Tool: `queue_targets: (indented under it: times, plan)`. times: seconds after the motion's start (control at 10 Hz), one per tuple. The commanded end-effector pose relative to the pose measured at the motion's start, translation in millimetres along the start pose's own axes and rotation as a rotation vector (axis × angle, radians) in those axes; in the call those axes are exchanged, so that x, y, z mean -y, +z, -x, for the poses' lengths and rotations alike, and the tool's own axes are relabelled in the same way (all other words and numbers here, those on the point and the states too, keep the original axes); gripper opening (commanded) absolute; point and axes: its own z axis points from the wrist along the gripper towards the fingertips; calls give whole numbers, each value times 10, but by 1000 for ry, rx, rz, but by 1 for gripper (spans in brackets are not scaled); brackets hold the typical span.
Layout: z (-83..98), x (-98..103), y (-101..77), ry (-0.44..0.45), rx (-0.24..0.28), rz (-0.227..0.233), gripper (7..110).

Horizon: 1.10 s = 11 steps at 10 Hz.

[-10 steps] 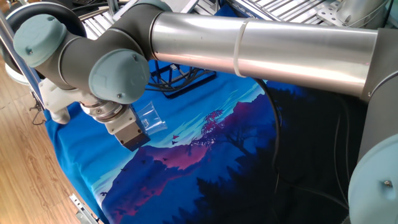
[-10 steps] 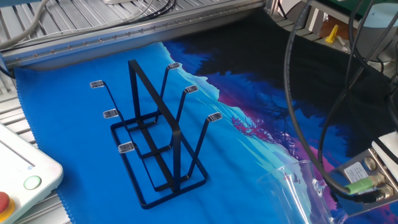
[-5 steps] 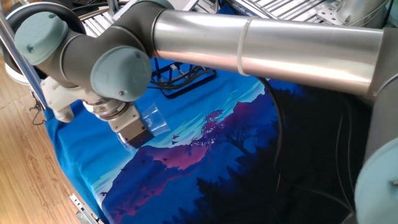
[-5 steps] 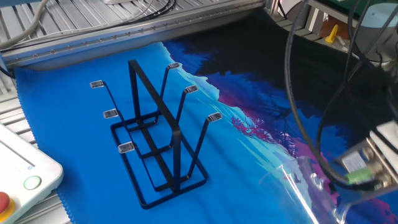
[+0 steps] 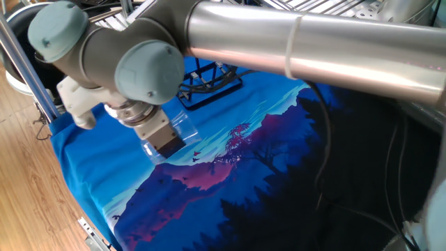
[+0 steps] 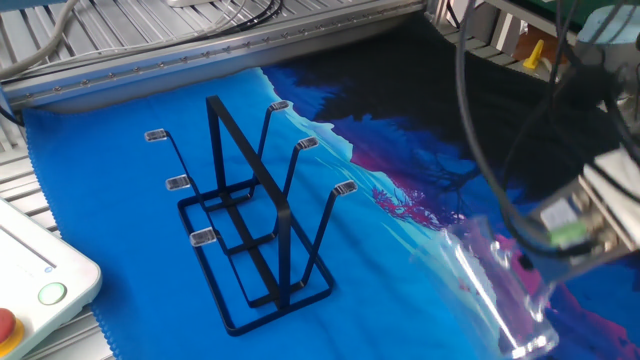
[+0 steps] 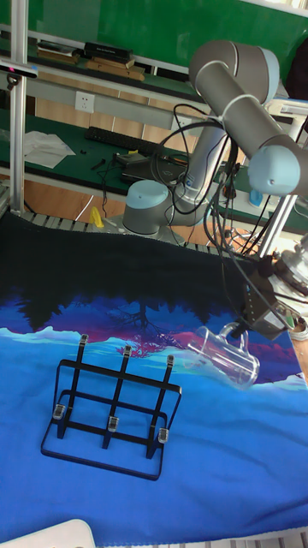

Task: Put the cup on the cup rack

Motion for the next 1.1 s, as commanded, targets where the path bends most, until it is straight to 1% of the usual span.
queue_targets:
  times: [0.0, 0.1, 0.2, 0.5, 0.6, 1.0]
  plan:
    - [-240, -110, -53, -9, -22, -17, 7]
    - [-280, -138, -46, -9, -23, -21, 7]
    - [-280, -144, -47, -7, -21, -22, 7]
    - [-195, -127, -95, 6, -24, -24, 7]
    - [-203, -126, -95, 14, -27, -25, 7]
    - [-49, -141, -95, 76, 35, -17, 7]
